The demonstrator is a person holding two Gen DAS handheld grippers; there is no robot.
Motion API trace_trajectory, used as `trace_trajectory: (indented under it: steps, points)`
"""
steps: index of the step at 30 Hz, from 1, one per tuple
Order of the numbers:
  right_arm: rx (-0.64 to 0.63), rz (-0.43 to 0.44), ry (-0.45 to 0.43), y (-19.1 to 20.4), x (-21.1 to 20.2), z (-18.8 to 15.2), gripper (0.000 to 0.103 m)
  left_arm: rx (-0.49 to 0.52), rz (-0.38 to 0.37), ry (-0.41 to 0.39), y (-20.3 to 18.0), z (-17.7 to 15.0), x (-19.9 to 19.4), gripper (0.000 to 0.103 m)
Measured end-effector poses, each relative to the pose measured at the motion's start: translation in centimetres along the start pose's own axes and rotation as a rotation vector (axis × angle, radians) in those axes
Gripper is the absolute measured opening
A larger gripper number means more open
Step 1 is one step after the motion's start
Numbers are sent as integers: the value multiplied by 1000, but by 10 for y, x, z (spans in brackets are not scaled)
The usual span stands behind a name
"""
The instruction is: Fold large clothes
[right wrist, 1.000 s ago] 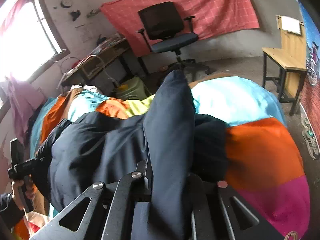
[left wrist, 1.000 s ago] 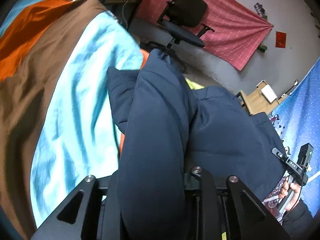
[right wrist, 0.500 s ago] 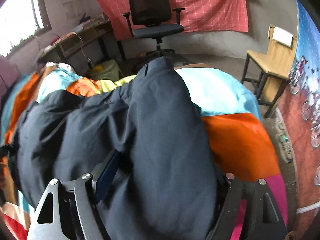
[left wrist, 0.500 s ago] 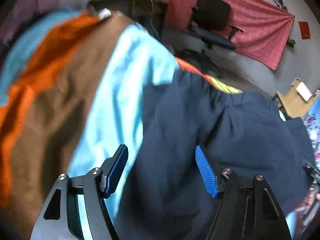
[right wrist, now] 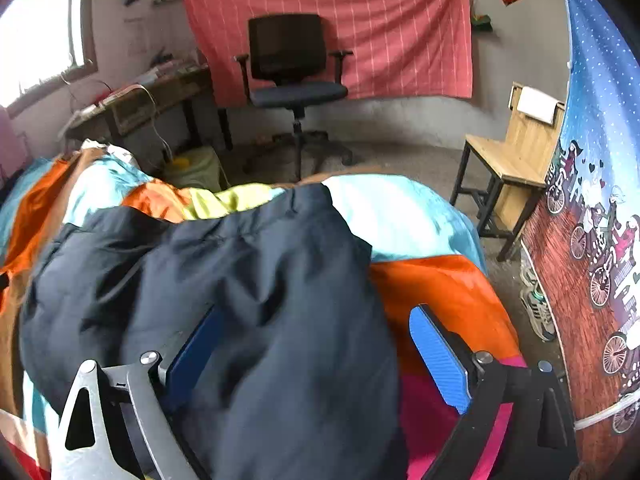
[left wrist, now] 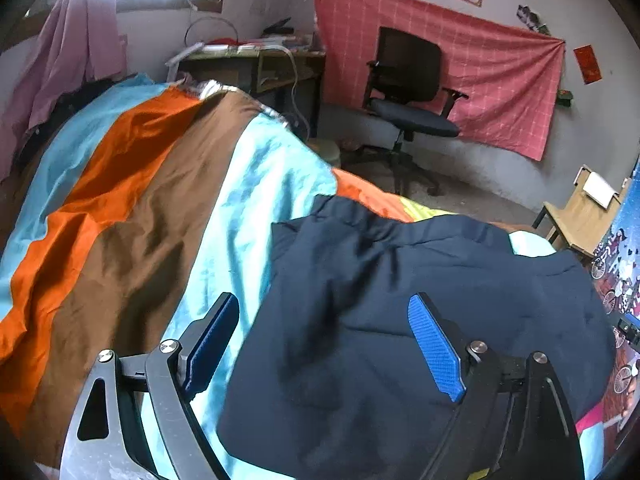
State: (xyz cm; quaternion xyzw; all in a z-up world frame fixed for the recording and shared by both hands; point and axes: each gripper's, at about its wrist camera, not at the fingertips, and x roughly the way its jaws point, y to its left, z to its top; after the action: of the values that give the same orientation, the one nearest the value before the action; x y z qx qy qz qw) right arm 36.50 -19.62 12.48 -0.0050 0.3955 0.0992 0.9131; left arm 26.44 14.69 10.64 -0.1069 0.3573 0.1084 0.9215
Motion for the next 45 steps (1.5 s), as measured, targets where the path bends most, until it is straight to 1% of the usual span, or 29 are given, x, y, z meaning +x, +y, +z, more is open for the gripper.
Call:
trace_trajectory:
  steps: [3, 6, 10, 16, 21, 23, 24, 30, 32, 35, 38, 42, 45]
  points:
    - [-1, 10, -53, 11, -17, -4, 100, 26, -16, -43, -14, -5, -17, 89]
    - [-5, 15, -96, 19, -31, -10, 102, 67, -38, -76, -30, -14, -32, 89]
    - [-30, 28, -148, 27, -51, -21, 103, 105, -59, -91, -47, -25, -44, 89]
    - [-76, 57, -208, 39, -77, -41, 103, 117, -83, -105, -55, -42, -56, 89]
    - [-111, 92, -241, 54, -94, -58, 103, 153, -57, -106, -59, -58, -63, 90]
    - [-121, 100, -257, 60, -100, -64, 103, 154, -44, -107, -58, -64, -65, 98]
    - [-131, 107, -269, 63, -103, -68, 103, 155, -39, -110, -57, -68, -67, 99]
    - [-148, 118, -312, 77, -116, -88, 103, 183, -9, -137, -55, -83, -75, 100]
    - [-146, 129, -316, 80, -118, -94, 103, 195, -4, -141, -54, -88, -77, 101]
    - [-173, 153, -298, 87, -118, -104, 103, 202, 6, -146, -54, -98, -81, 101]
    - [-189, 176, -275, 93, -117, -116, 103, 207, -11, -141, -53, -109, -82, 101]
    - [-156, 191, -227, 94, -113, -132, 103, 240, 2, -145, -54, -122, -84, 101]
    - [-128, 184, -214, 92, -114, -142, 103, 250, -8, -157, -53, -132, -86, 101]
